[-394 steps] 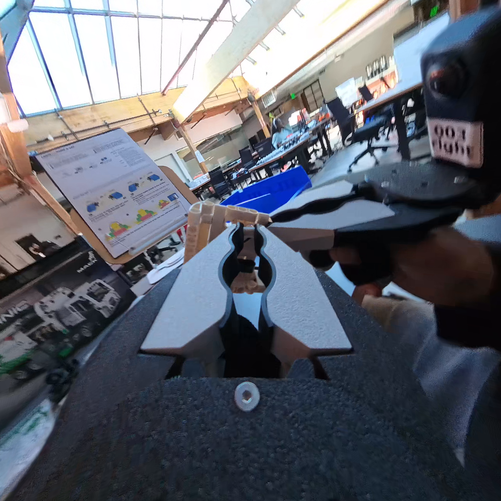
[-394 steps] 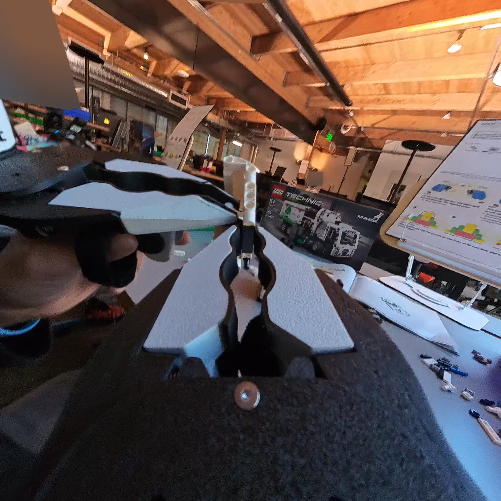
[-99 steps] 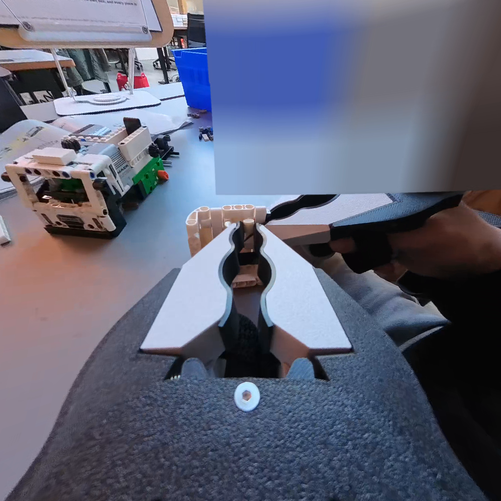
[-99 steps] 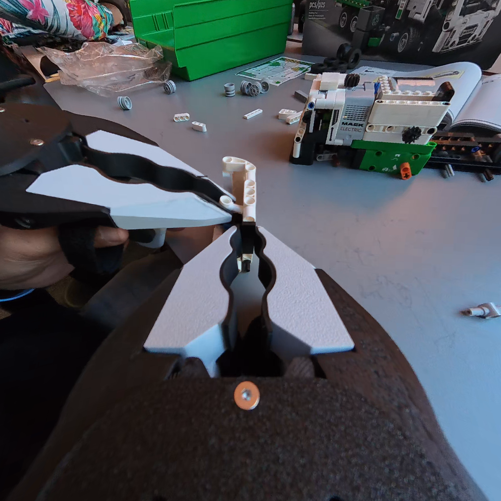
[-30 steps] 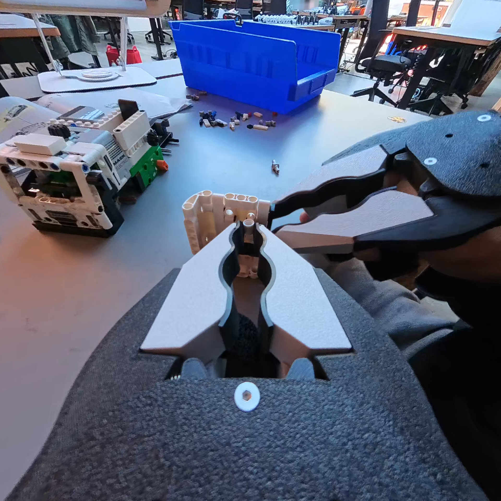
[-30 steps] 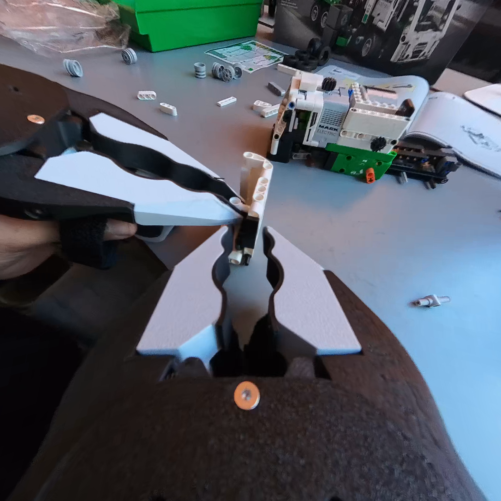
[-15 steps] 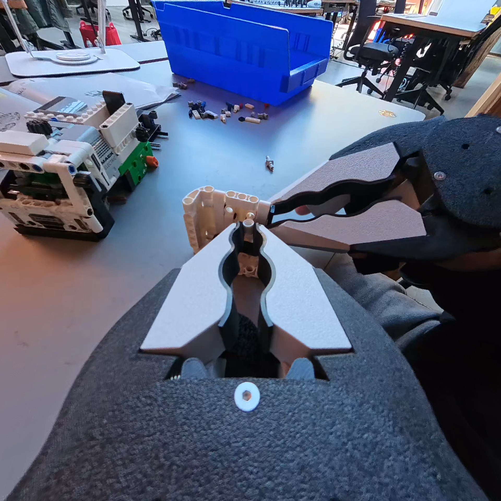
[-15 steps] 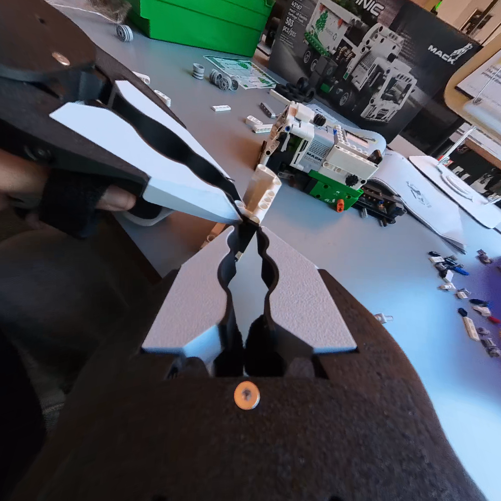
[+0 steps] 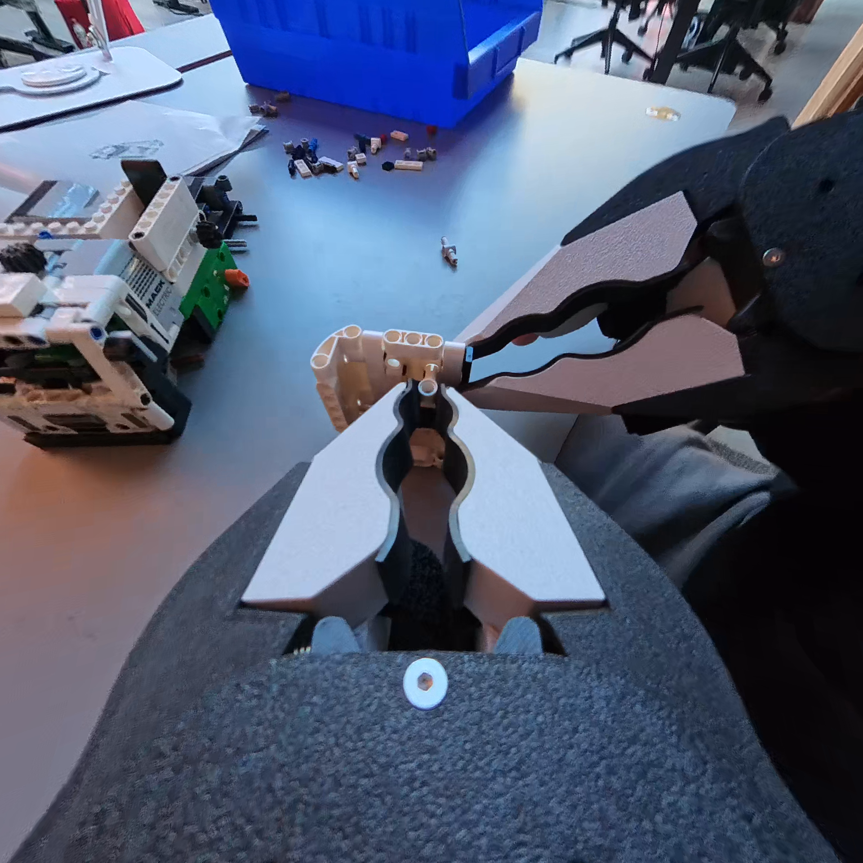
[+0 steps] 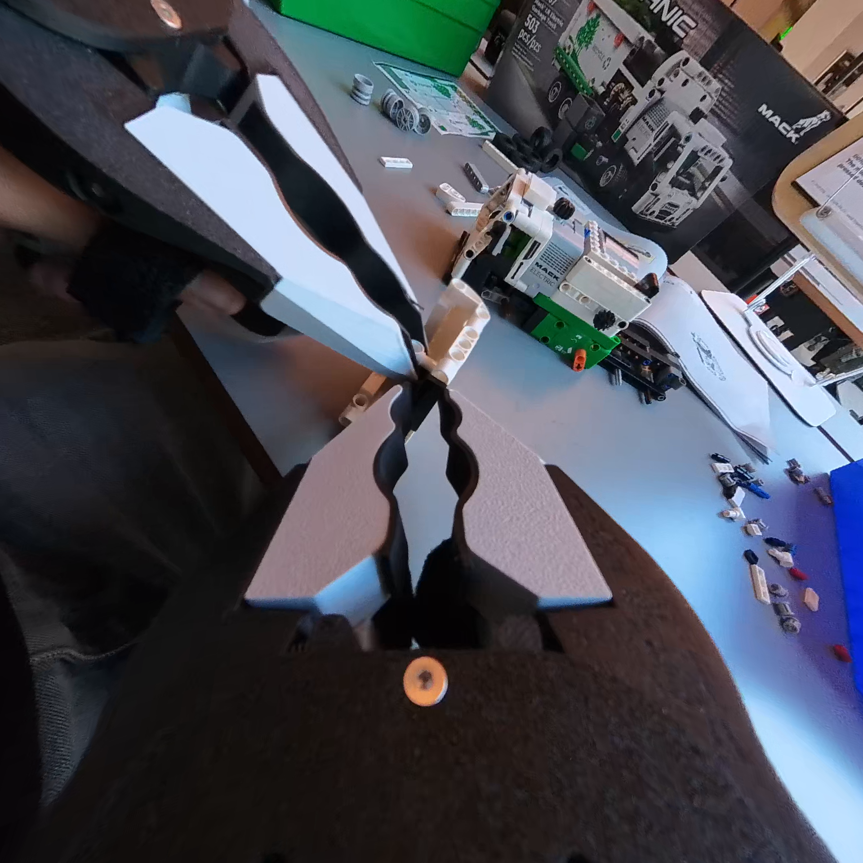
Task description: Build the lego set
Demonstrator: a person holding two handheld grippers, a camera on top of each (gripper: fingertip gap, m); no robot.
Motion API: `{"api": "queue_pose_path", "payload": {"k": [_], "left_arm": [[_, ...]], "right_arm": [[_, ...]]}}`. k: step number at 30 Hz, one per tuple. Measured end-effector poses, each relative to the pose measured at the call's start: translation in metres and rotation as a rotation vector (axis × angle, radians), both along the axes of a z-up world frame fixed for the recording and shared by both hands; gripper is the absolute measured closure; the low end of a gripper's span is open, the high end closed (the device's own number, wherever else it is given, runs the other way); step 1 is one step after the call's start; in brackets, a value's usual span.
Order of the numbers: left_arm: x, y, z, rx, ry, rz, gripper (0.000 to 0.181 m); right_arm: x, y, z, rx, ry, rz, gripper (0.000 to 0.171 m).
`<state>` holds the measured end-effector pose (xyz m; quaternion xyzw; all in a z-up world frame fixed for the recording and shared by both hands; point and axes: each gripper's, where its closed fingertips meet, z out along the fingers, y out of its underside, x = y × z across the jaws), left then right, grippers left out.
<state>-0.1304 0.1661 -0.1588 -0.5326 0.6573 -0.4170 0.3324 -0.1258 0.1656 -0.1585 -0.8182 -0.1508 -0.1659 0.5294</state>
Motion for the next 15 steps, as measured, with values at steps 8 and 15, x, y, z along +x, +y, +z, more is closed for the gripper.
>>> {"api": "queue_pose_path", "payload": {"k": [8, 15], "left_arm": [[-0.0007, 0.0018, -0.0063, 0.099, 0.077, -0.047, 0.175], [-0.0004, 0.0025, -0.0038, 0.066, 0.139, -0.066, 0.175]], "right_arm": [[-0.0051, -0.0007, -0.0007, 0.0, 0.065, 0.047, 0.161], [-0.0003, 0.0017, 0.0004, 0.005, 0.106, -0.003, 0.16]]}}
